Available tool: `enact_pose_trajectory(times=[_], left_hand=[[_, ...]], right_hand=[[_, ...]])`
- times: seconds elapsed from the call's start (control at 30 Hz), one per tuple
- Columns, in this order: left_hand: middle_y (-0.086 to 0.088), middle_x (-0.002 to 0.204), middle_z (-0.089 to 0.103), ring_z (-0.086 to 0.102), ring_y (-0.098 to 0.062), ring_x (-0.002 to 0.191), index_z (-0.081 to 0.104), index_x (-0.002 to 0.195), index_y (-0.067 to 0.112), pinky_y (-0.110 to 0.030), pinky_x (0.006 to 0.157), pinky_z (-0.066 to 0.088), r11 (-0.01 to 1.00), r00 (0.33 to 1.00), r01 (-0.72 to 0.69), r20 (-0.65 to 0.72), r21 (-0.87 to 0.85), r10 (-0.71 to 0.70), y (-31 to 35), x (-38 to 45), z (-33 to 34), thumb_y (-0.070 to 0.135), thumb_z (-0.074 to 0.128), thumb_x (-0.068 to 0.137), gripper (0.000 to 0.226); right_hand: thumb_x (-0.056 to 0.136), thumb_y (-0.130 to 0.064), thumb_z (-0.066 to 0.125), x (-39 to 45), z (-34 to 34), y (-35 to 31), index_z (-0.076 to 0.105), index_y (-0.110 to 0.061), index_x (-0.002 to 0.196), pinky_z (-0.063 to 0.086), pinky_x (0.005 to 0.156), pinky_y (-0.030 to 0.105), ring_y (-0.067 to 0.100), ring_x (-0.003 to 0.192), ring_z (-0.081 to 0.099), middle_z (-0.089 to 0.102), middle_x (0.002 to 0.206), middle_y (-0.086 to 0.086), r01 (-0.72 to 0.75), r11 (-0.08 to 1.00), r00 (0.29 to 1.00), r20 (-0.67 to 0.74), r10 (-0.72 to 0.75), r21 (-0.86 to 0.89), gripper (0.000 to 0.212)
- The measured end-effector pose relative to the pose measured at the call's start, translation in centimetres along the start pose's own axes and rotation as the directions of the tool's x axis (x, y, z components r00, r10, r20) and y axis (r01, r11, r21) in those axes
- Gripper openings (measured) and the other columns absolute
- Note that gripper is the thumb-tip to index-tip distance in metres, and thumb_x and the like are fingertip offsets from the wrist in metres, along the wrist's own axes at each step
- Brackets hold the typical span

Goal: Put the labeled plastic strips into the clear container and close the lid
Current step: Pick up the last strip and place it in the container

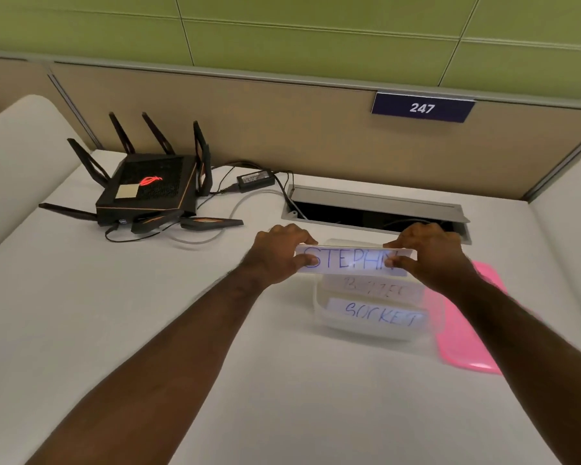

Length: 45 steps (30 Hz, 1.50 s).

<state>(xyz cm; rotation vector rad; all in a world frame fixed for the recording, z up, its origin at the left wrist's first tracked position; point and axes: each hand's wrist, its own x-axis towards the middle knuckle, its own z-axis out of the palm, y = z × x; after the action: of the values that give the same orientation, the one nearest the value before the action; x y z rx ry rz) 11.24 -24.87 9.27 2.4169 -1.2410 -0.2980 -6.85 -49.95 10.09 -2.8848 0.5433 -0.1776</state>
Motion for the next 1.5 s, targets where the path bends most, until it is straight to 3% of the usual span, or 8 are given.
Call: enact_pose_trajectory(times=[0.17,0.33,0.73,1.0,1.13,1.3,1.4,1.5], left_hand=[[0.005,0.124,0.056,0.046,-0.018,0.120,0.062,0.121,0.033,-0.042,0.101,0.028,0.991,0.998,-0.064,-0.021,0.116,0.067,3.2,2.1,1.8,0.054,0.057,0.085,0.041],[0.005,0.129,0.054,0.042,-0.020,0.126,0.060,0.123,0.035,-0.053,0.113,0.013,0.952,0.997,-0.078,0.022,0.297,0.075,5.2,3.4,3.4,0.056,0.053,0.087,0.043],[0.001,0.126,0.062,0.038,-0.031,0.134,0.065,0.118,0.031,-0.070,0.108,-0.011,0.784,0.985,-0.104,0.175,0.612,-0.006,6.8,4.3,6.9,0.055,0.054,0.088,0.040],[-0.005,0.129,0.061,0.028,-0.037,0.141,0.064,0.118,0.030,-0.072,0.101,-0.019,0.732,0.975,-0.099,0.211,0.674,-0.063,7.1,3.7,7.8,0.044,0.059,0.089,0.032],[-0.006,0.136,0.055,0.024,-0.035,0.143,0.061,0.123,0.029,-0.072,0.103,-0.017,0.750,0.983,-0.062,0.171,0.659,-0.069,7.6,3.8,7.7,0.052,0.052,0.089,0.041],[0.000,0.127,0.059,0.033,-0.029,0.139,0.061,0.119,0.028,-0.071,0.108,-0.005,0.820,0.999,-0.034,0.018,0.572,0.029,9.2,3.6,7.0,0.050,0.046,0.086,0.043],[0.001,0.123,0.061,0.035,-0.027,0.138,0.063,0.118,0.028,-0.071,0.108,-0.002,0.861,0.992,-0.064,-0.059,0.505,0.108,11.8,3.8,7.0,0.046,0.047,0.083,0.042],[0.000,0.120,0.063,0.039,-0.028,0.136,0.064,0.118,0.027,-0.072,0.108,-0.003,0.877,0.974,-0.161,-0.071,0.452,0.215,15.2,3.7,7.8,0.044,0.050,0.082,0.042]], right_hand=[[0.075,-0.058,0.069,-1.4,0.0,3.0,0.074,-0.037,0.102,0.026,0.078,0.035,0.023,0.105,0.052,0.065,0.106,-0.003,-0.120,0.989,0.993,-0.012,0.120,-0.086,0.035],[0.076,-0.058,0.068,-2.1,0.9,4.7,0.072,-0.035,0.108,0.031,0.086,0.041,0.024,0.113,0.049,0.063,0.111,-0.003,-0.195,0.976,0.979,0.039,0.199,-0.096,0.039],[0.076,-0.059,0.068,-1.9,3.6,4.1,0.072,-0.037,0.105,0.033,0.085,0.039,0.021,0.103,0.053,0.063,0.107,-0.005,-0.079,0.915,0.986,0.103,0.130,-0.396,0.037],[0.080,-0.058,0.064,-2.3,5.1,3.5,0.071,-0.031,0.110,0.035,0.092,0.045,0.025,0.108,0.051,0.061,0.113,0.002,-0.017,0.875,0.981,0.161,0.108,-0.484,0.041],[0.082,-0.061,0.059,-2.6,4.9,3.5,0.066,-0.030,0.120,0.035,0.093,0.045,0.024,0.111,0.050,0.059,0.118,0.002,-0.029,0.888,0.984,0.143,0.106,-0.460,0.049],[0.086,-0.055,0.057,-4.0,3.0,4.4,0.064,-0.027,0.120,0.036,0.092,0.045,0.025,0.107,0.056,0.064,0.114,0.002,-0.180,0.970,0.981,-0.101,0.165,-0.166,0.045],[0.088,-0.048,0.057,-5.7,1.7,6.7,0.066,-0.026,0.116,0.037,0.090,0.044,0.026,0.100,0.059,0.065,0.106,0.002,-0.307,0.951,0.918,-0.277,0.285,-0.039,0.036],[0.088,-0.045,0.059,-8.2,1.0,9.5,0.066,-0.025,0.115,0.037,0.085,0.044,0.027,0.094,0.060,0.065,0.101,0.002,-0.437,0.899,0.847,-0.337,0.411,-0.002,0.034]])
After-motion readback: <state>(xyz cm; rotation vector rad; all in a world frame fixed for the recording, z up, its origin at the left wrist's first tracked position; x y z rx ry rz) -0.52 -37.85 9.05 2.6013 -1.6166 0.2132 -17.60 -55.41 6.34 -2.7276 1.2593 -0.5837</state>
